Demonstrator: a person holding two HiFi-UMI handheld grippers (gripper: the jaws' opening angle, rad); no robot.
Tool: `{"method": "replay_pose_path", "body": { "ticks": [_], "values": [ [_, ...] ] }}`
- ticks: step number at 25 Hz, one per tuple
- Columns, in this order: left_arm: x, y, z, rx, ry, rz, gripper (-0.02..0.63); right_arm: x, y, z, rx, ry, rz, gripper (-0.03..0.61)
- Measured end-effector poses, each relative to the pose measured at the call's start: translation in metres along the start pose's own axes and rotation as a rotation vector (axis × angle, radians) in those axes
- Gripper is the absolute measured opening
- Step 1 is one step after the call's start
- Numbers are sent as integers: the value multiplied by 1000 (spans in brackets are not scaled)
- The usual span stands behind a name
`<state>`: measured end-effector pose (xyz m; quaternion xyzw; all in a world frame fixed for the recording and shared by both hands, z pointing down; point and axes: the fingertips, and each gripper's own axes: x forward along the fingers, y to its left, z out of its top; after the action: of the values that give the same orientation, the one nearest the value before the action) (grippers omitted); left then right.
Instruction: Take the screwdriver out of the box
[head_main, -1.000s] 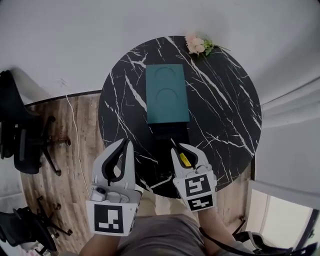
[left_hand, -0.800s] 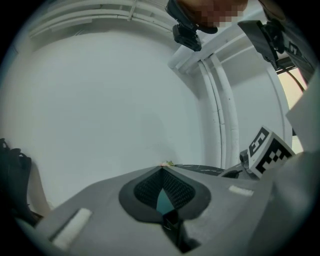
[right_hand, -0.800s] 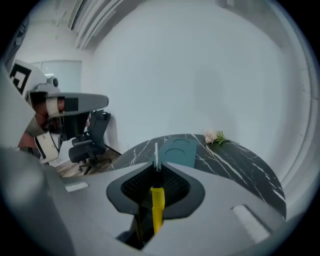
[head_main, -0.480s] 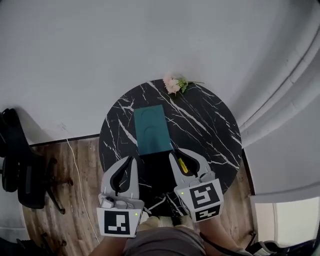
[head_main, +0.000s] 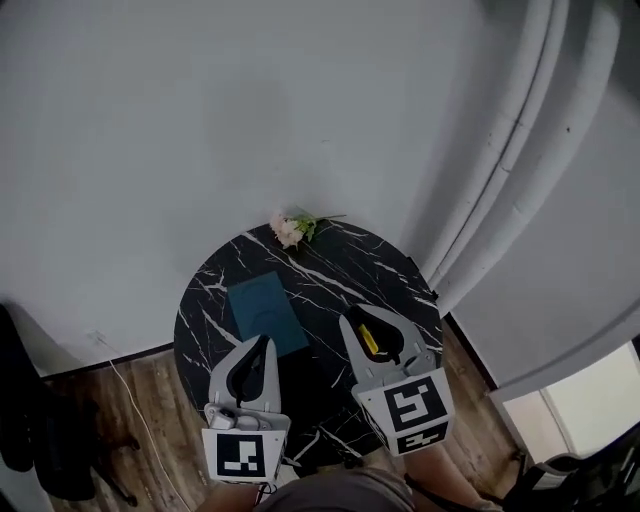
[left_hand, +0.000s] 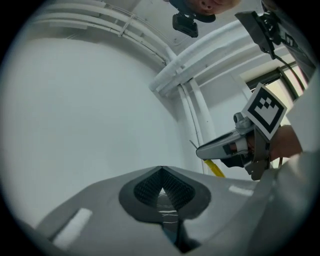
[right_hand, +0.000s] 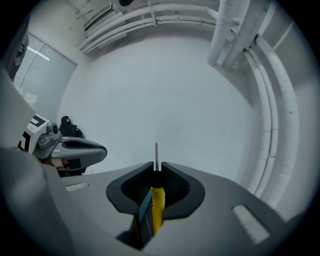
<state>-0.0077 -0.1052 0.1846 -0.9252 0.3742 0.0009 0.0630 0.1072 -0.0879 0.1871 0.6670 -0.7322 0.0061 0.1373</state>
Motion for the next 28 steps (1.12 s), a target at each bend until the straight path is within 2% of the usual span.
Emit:
{"method": "replay_pose_path", "body": {
  "ticks": [6,12,18,23,28],
  "values": [
    [20,-15,-13,-2,44,-78,0,-16,-26,-32,18,66,-86,72],
    [30,-36,-27,-8,91,-101,0,-8,-33,-84,77,151,-48,72],
    [36,-35,-57,22,182,-56,0,17,-35,-144,134,239,7,72],
    [33,-38,-90,-10,288,-20,0,32,-35,-201,168,330,35,72],
    [39,-36,-105,3,324,8,1,41,-32,-249,201,416,72,72]
  ]
}}
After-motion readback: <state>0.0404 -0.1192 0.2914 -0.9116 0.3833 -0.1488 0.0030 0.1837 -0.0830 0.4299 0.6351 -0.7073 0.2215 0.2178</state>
